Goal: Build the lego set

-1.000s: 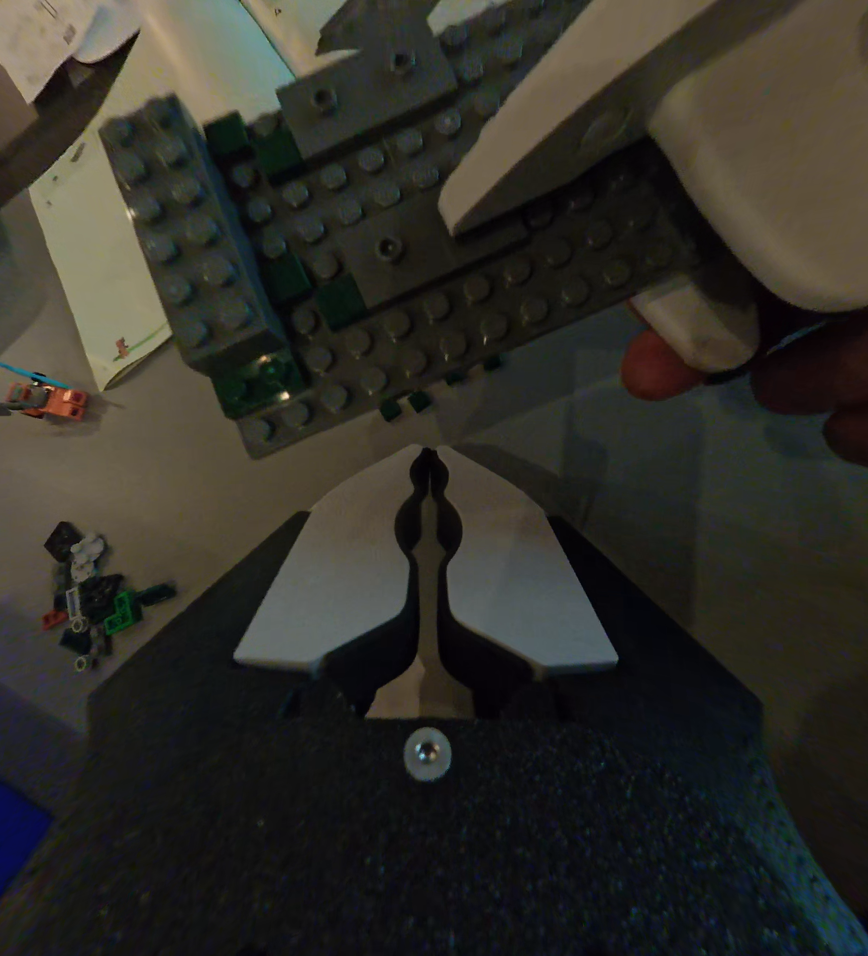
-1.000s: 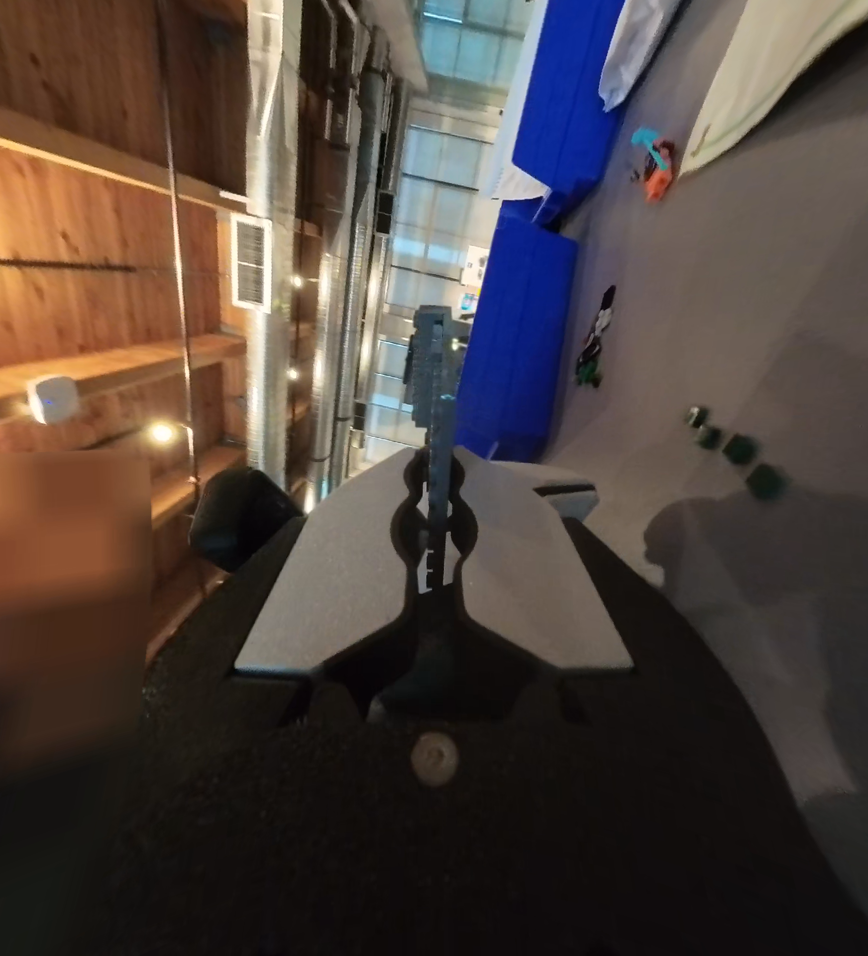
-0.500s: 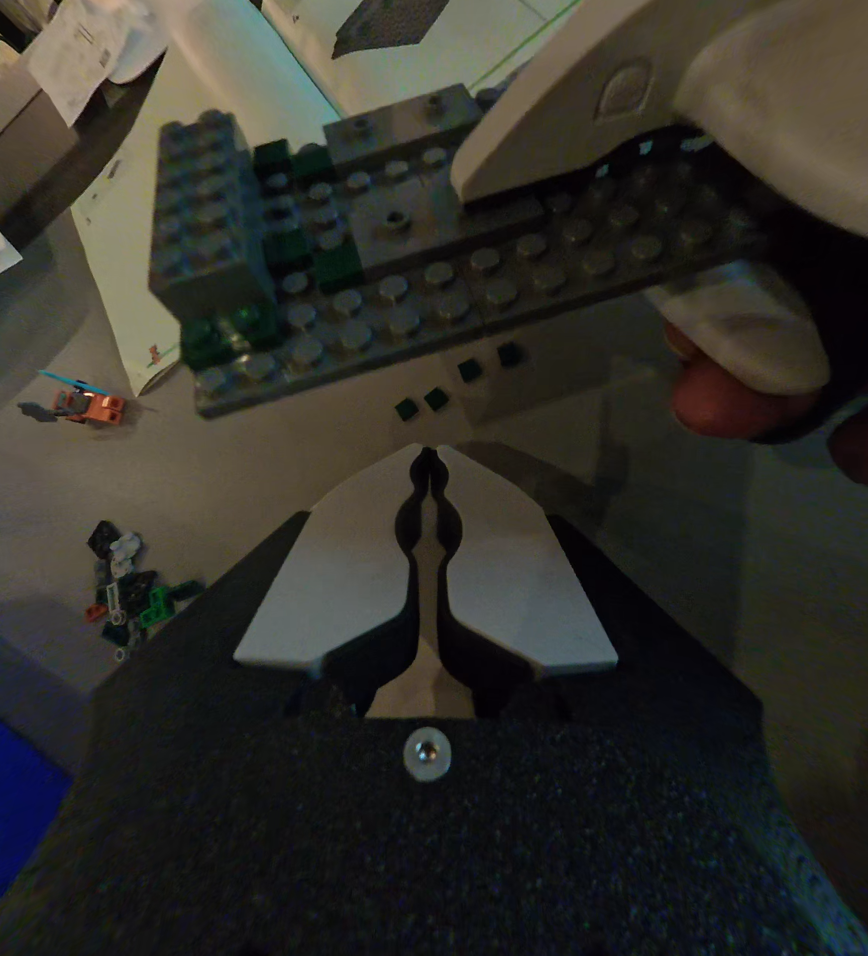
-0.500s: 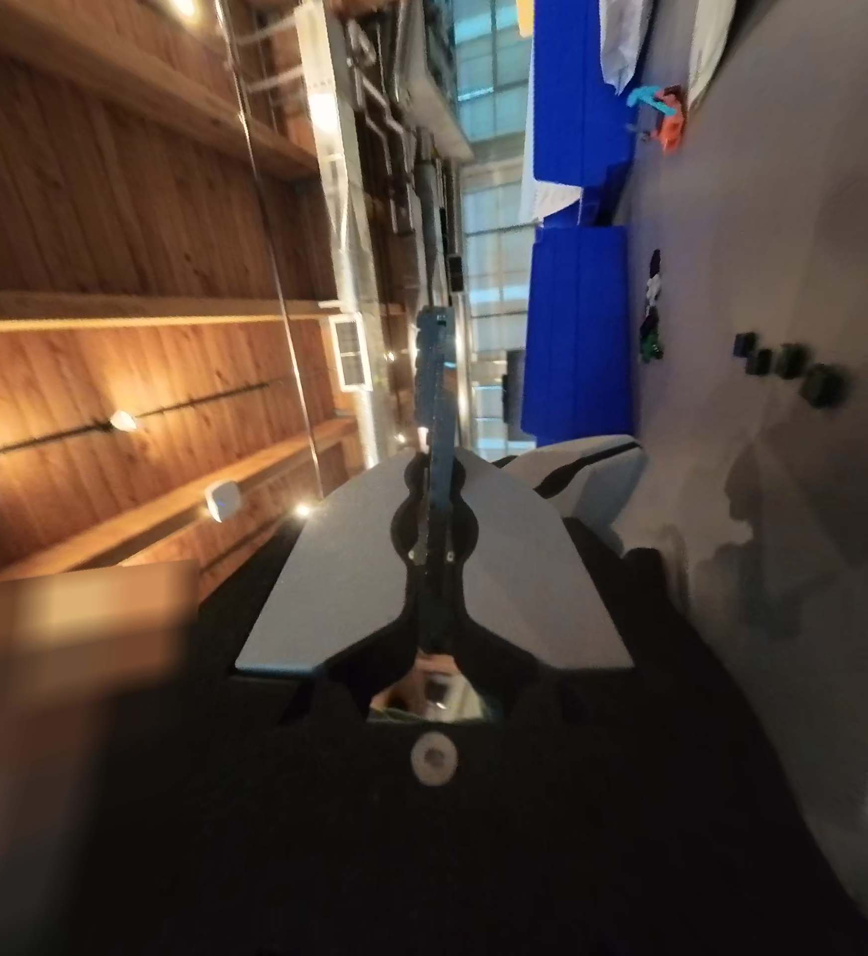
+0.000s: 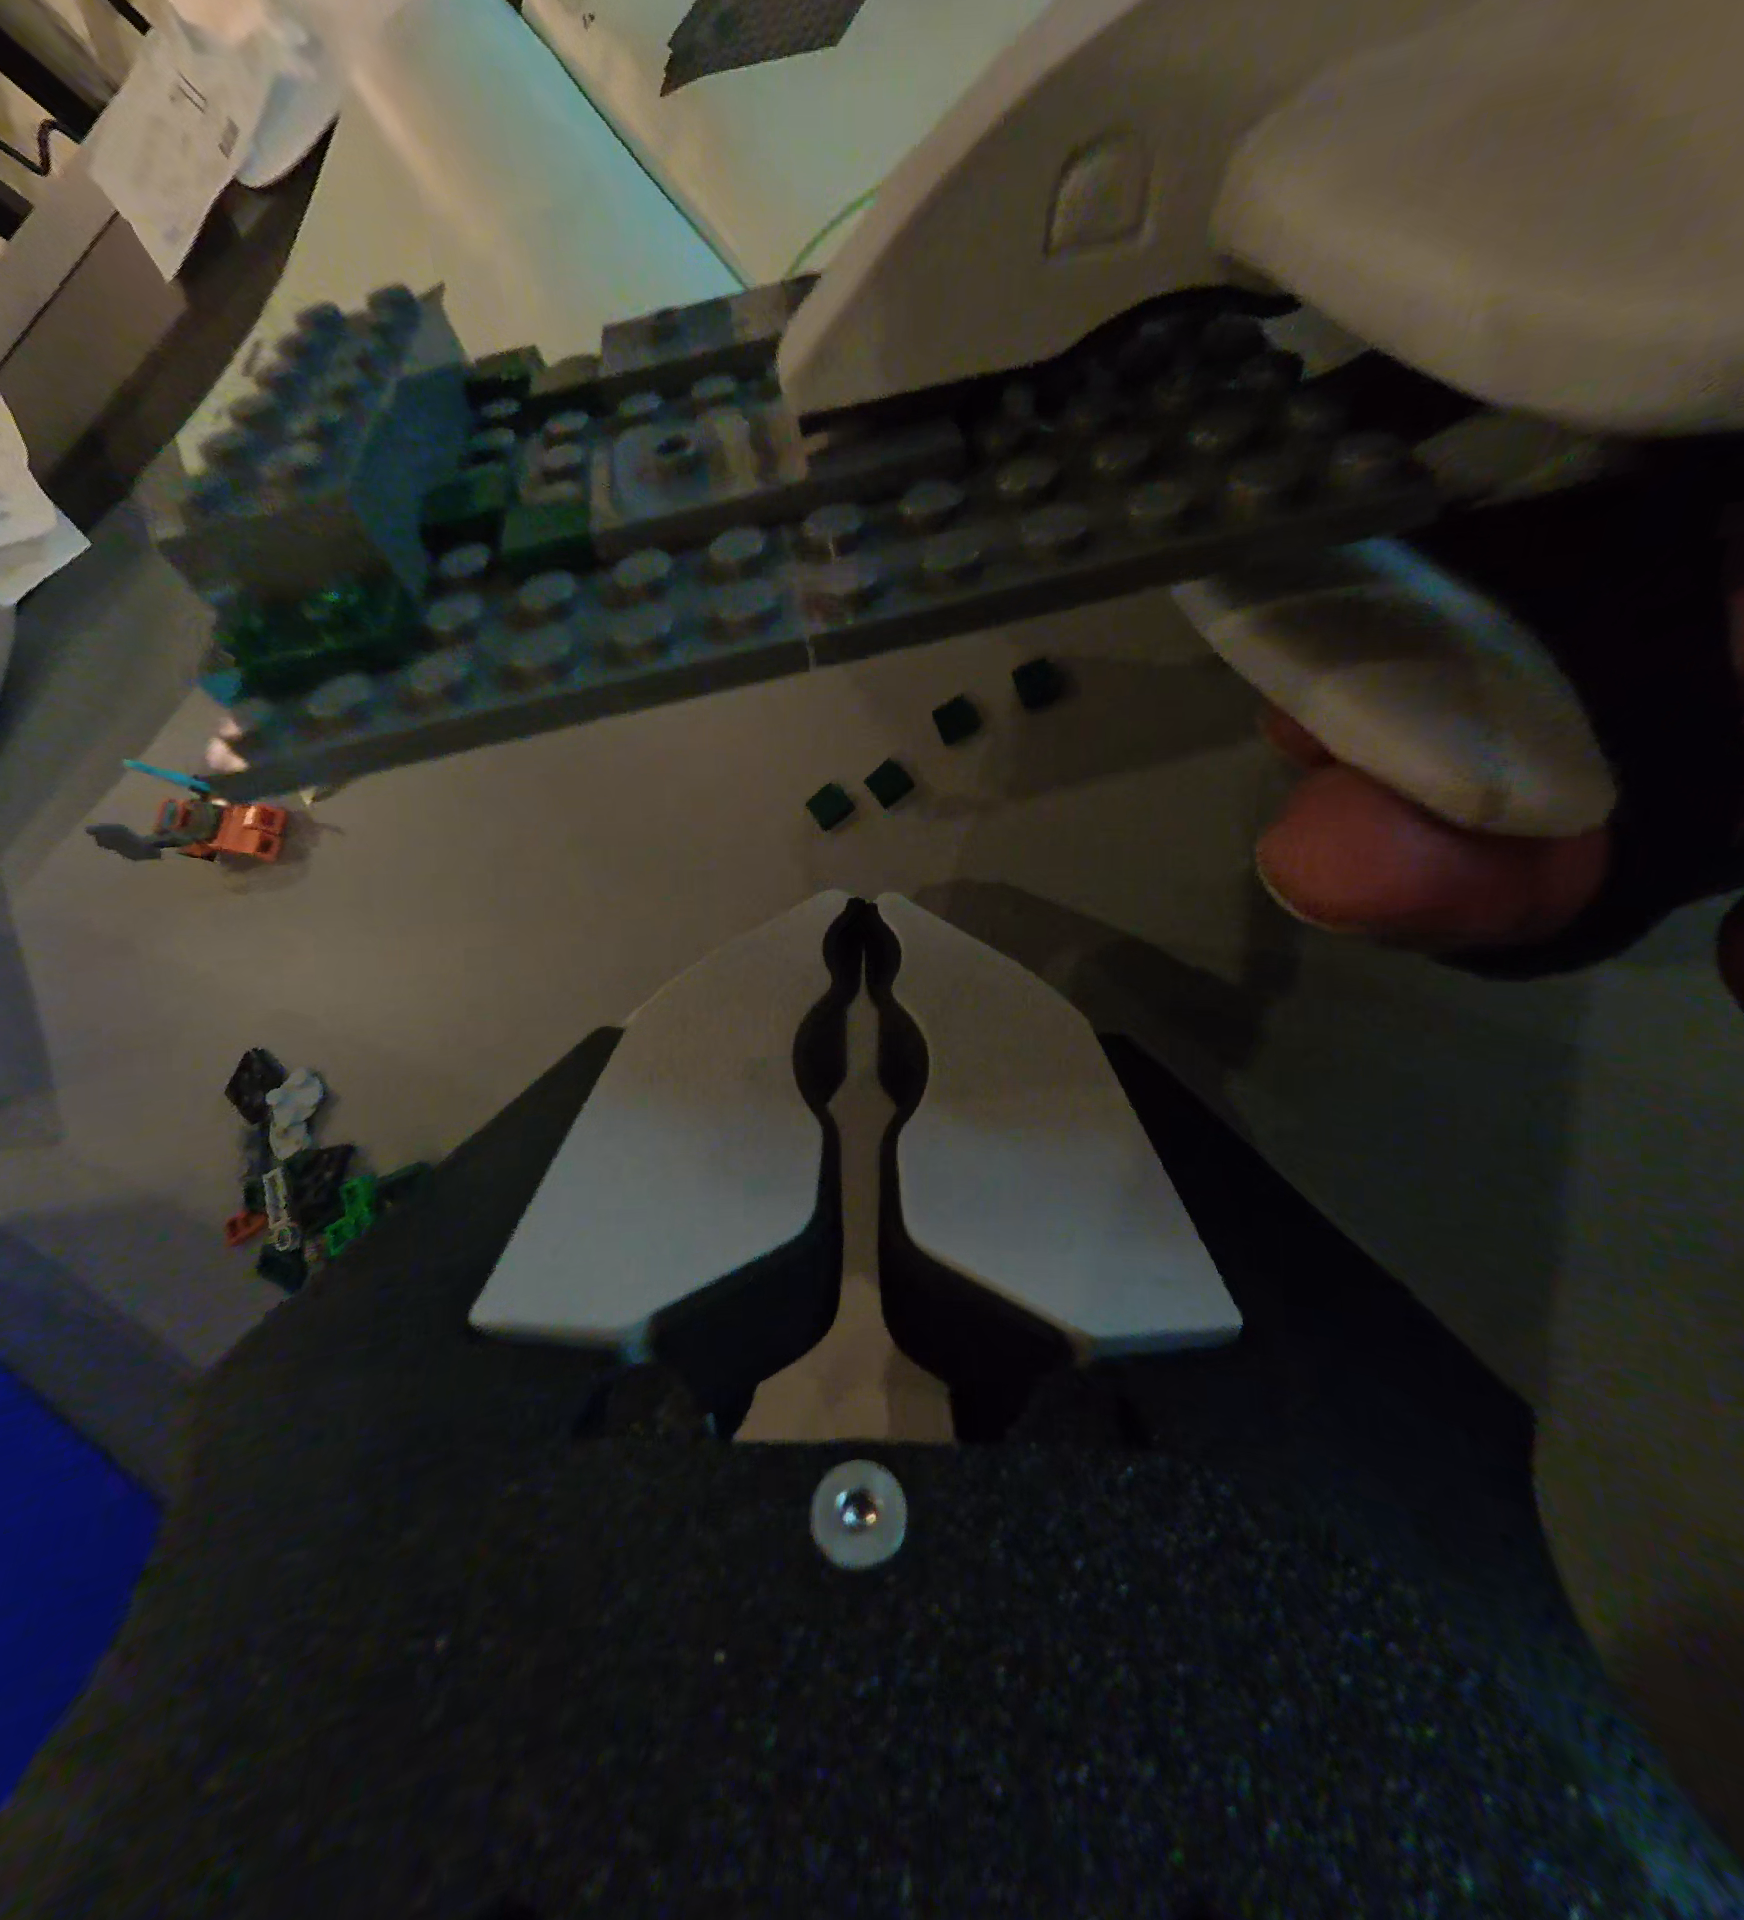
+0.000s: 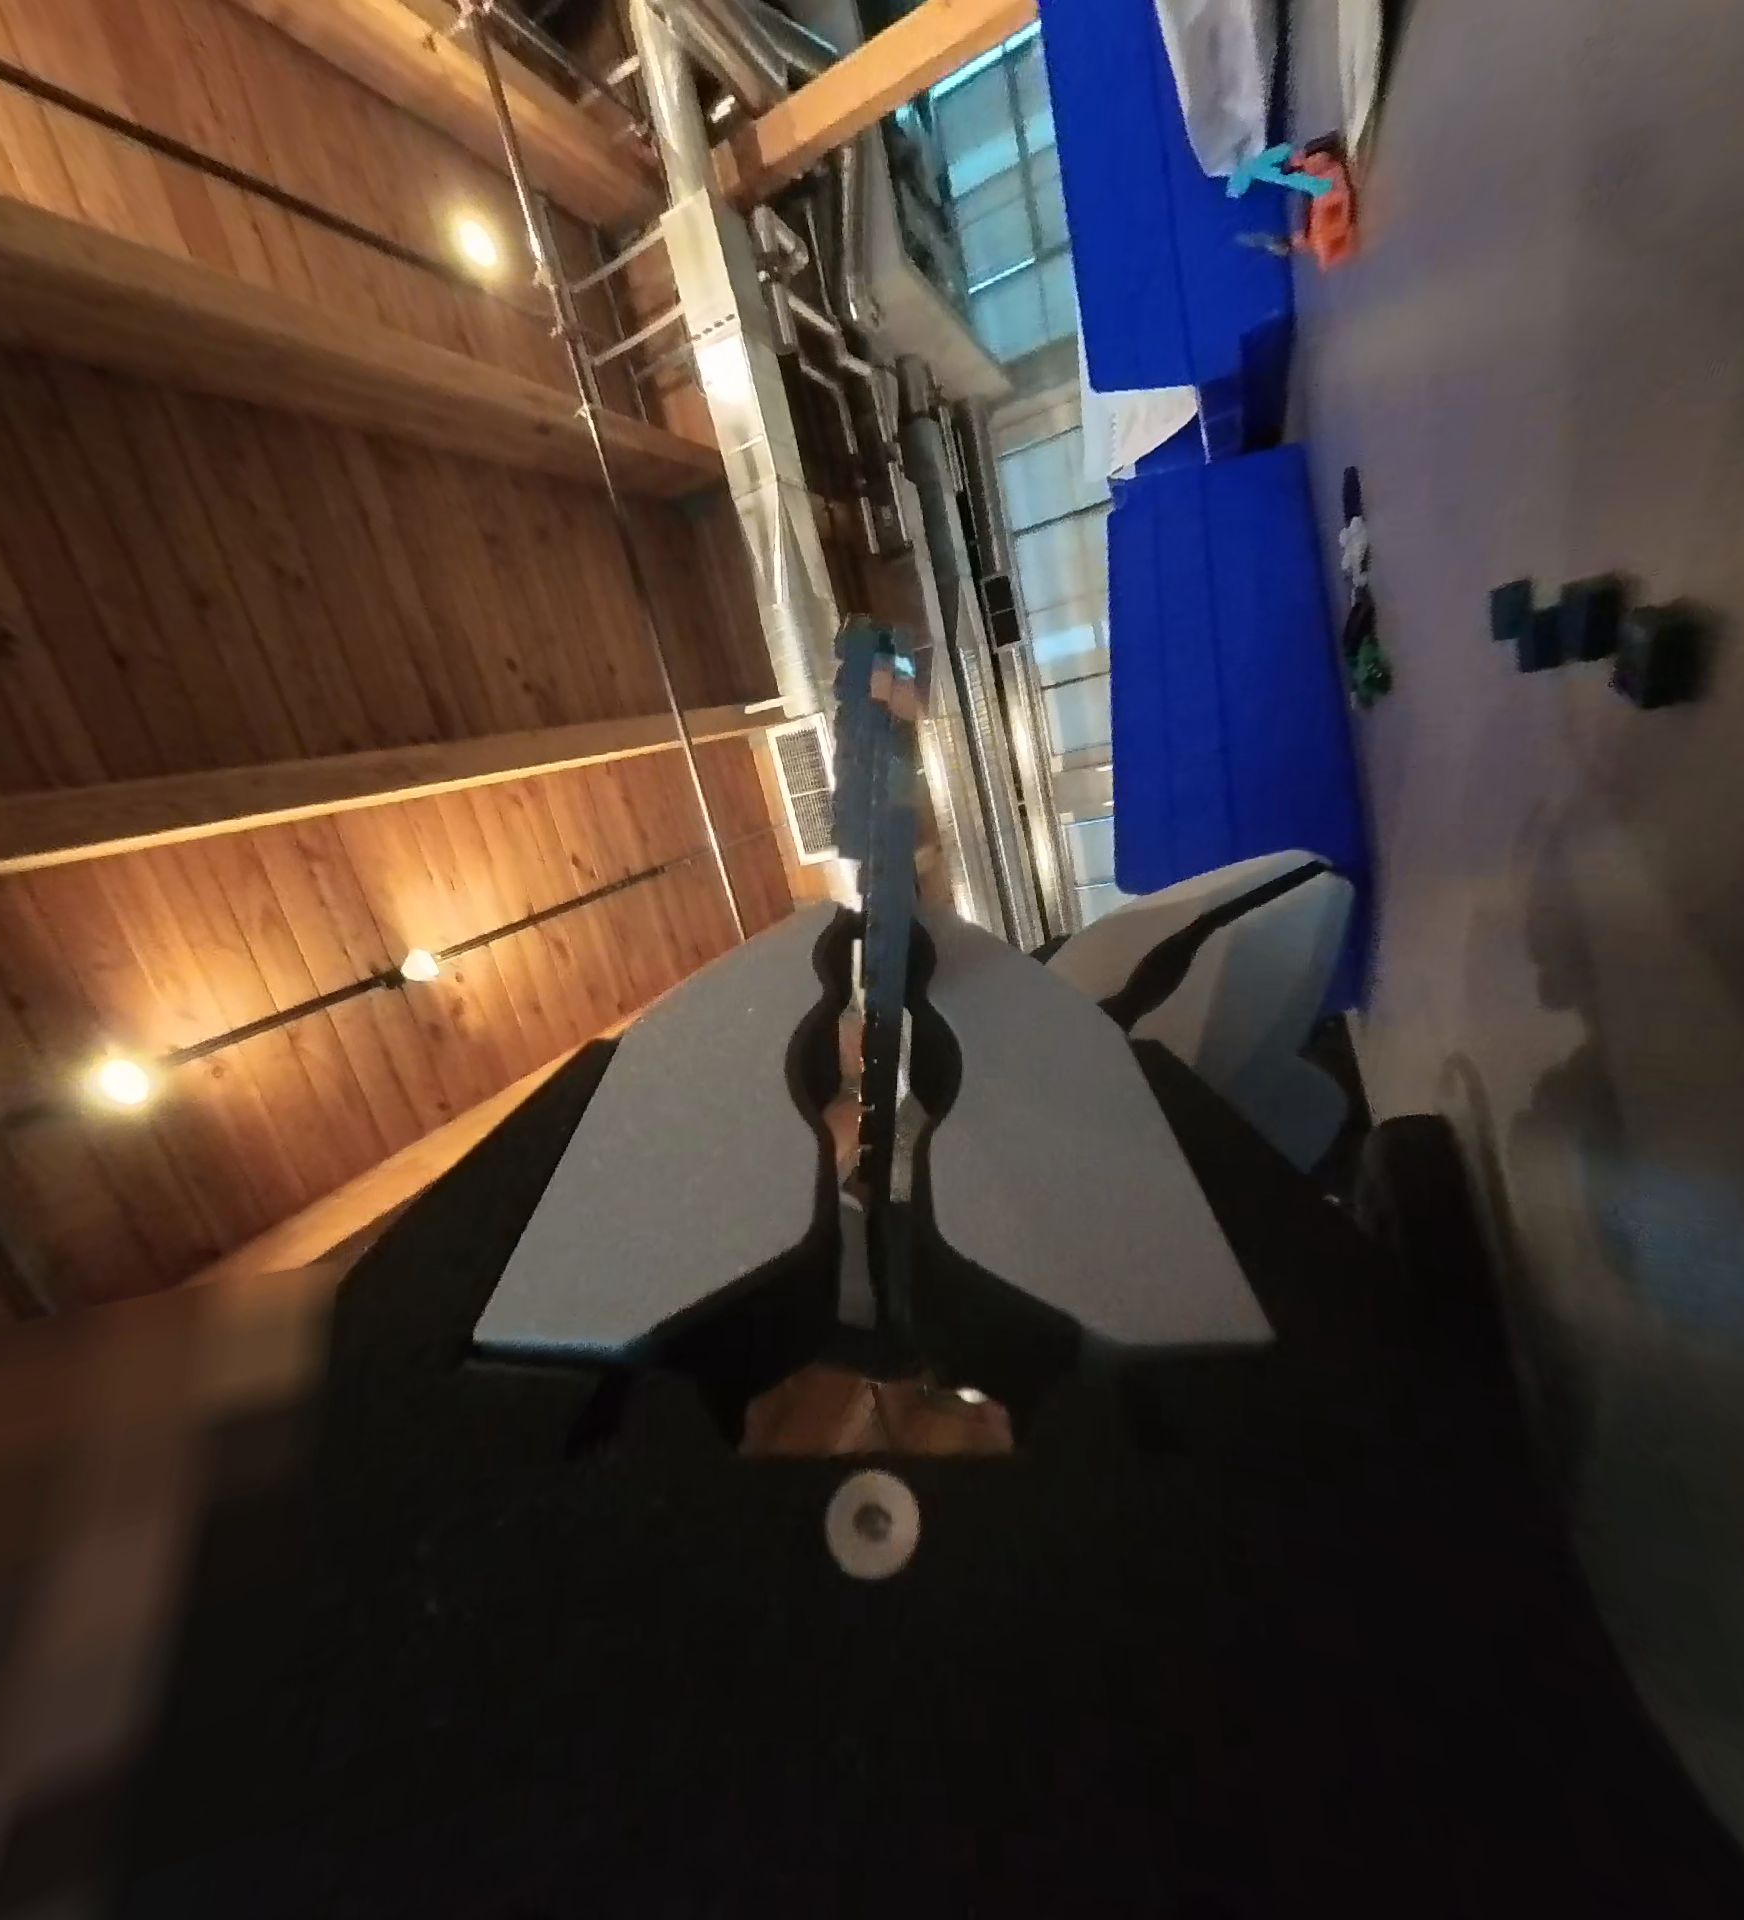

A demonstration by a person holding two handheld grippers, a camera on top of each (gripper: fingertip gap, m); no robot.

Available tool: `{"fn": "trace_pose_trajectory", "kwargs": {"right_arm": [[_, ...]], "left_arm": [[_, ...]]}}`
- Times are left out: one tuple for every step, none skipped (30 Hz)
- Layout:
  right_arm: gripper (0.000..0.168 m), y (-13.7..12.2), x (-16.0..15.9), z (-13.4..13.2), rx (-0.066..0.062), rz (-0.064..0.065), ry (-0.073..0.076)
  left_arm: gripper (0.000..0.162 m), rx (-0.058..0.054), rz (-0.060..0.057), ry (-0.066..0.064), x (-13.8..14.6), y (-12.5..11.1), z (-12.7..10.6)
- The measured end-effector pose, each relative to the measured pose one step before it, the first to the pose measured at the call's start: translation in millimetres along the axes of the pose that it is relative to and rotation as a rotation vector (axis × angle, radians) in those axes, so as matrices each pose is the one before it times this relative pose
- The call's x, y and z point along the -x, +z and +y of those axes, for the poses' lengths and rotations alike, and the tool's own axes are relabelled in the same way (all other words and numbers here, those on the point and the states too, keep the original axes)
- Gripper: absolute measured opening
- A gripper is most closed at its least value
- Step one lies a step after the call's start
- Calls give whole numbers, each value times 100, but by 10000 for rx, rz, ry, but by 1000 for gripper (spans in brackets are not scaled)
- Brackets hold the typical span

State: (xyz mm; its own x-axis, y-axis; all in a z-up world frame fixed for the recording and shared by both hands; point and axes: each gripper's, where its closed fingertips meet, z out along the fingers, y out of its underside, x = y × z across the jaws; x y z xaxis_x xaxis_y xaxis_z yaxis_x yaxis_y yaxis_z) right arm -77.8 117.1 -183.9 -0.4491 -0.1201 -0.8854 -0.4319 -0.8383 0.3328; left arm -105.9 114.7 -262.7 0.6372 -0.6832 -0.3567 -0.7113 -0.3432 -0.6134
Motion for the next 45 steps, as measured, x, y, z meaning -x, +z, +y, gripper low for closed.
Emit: {"fn": "trace_pose_trajectory", "kwargs": {"right_arm": [[7,3,-34,-29,3,27,3],[7,27,15,-16,11,24,-13],[7,17,40,-43,-3,18,-19],[7,20,68,-15,4,6,-18],[7,34,54,-10,10,6,-15],[7,27,48,-10,0,3,-14],[7,29,33,-5,3,4,-14],[8,23,-4,-10,4,20,-11],[7,31,-39,1,2,33,-11],[7,36,-43,-14,13,31,-12],[7,22,-45,-26,10,35,-20],[7,17,-59,-29,7,59,-46],[7,30,-37,-16,28,59,-71],[7,44,-19,-14,42,62,-83],[7,39,-77,-39,44,134,-168],[7,27,-187,-67,69,259,-351],[7,5,-233,-135,57,327,-513],[8,-33,-176,-266,16,292,-562],[7,-44,-80,-315,31,220,-551],[8,-67,-70,-313,54,191,-546],[8,-70,-55,-309,44,185,-545],[7,-61,-10,-266,55,150,-541],[7,-74,46,-247,41,100,-509],[7,-64,133,-280,-9,29,-439],[7,-49,169,-247,-16,-11,-400],[7,-21,120,-191,-2,5,-423],[7,17,105,-154,-17,2,-401],[7,65,78,-78,1,-9,-292],[7,103,53,1,46,-11,-206],[7,113,65,22,40,-13,-178],[7,119,41,31,32,7,-140],[7,116,32,64,47,5,-87],[7,103,44,53,39,-14,-34],[7,63,18,26,22,-2,-9],[7,43,-24,21,25,22,-22],[7,23,-55,35,36,45,-40],[7,19,-72,36,50,69,-41],[7,16,-96,62,70,87,-25],[7,19,-85,75,92,91,-7],[7,25,-57,79,89,78,-12],[7,27,-72,67,81,100,-26],[7,29,-106,74,84,131,-51],[8,20,-91,67,63,120,-64],[7,14,-45,39,40,88,-47],[7,9,-5,53,38,55,-32]], "left_arm": [[0,2,-2,25,-17,4,24],[0,4,-6,31,-14,5,19],[0,-6,1,0,-8,-2,-4],[0,-11,9,-8,-13,1,-21],[0,-3,-5,-1,0,5,-10],[0,6,-22,21,27,-1,10],[0,3,-2,16,-10,-5,10],[0,0,9,-6,-13,4,13],[0,8,-8,6,10,1,17],[0,12,-17,33,19,5,16],[0,4,-1,22,-12,-3,4],[0,1,7,-4,-12,-1,1],[0,3,-10,14,0,4,-1],[0,7,-4,17,-3,-15,9],[0,12,5,-2,-5,5,19],[0,20,11,4,-16,13,41],[0,30,16,6,-31,16,53],[0,28,20,4,-23,21,54],[0,7,23,-24,-24,9,23],[0,-6,20,-48,-5,2,12],[0,7,1,-27,25,2,28],[0,11,-10,-19,36,10,32],[0,14,4,-33,37,19,56],[0,15,-3,-53,59,34,53],[0,-1,-4,-52,64,9,29],[0,-13,-8,-46,64,7,2],[0,-3,-1,-40,50,19,4],[0,-1,2,-22,21,21,-2],[0,-6,0,-16,9,24,-19],[0,-1,-3,-2,-7,20,-14],[0,-3,-2,6,-13,11,-25],[0,-8,2,8,-33,-12,-27],[0,-11,-5,15,-17,-26,-26],[0,-4,-6,14,-12,-17,-15],[0,6,-8,7,9,-11,12],[0,0,-15,18,16,-17,-6],[0,-6,-10,18,15,-37,-15],[0,-4,-11,21,-7,-24,-11],[0,7,-12,31,-16,-29,6],[0,5,-11,32,-29,-10,8],[0,2,-2,25,-43,-15,-2],[0,0,2,17,-47,-8,-8],[0,0,4,14,-58,-14,-5],[0,-4,-7,14,-27,-14,-13],[0,-6,6,8,-29,-13,-4]]}}
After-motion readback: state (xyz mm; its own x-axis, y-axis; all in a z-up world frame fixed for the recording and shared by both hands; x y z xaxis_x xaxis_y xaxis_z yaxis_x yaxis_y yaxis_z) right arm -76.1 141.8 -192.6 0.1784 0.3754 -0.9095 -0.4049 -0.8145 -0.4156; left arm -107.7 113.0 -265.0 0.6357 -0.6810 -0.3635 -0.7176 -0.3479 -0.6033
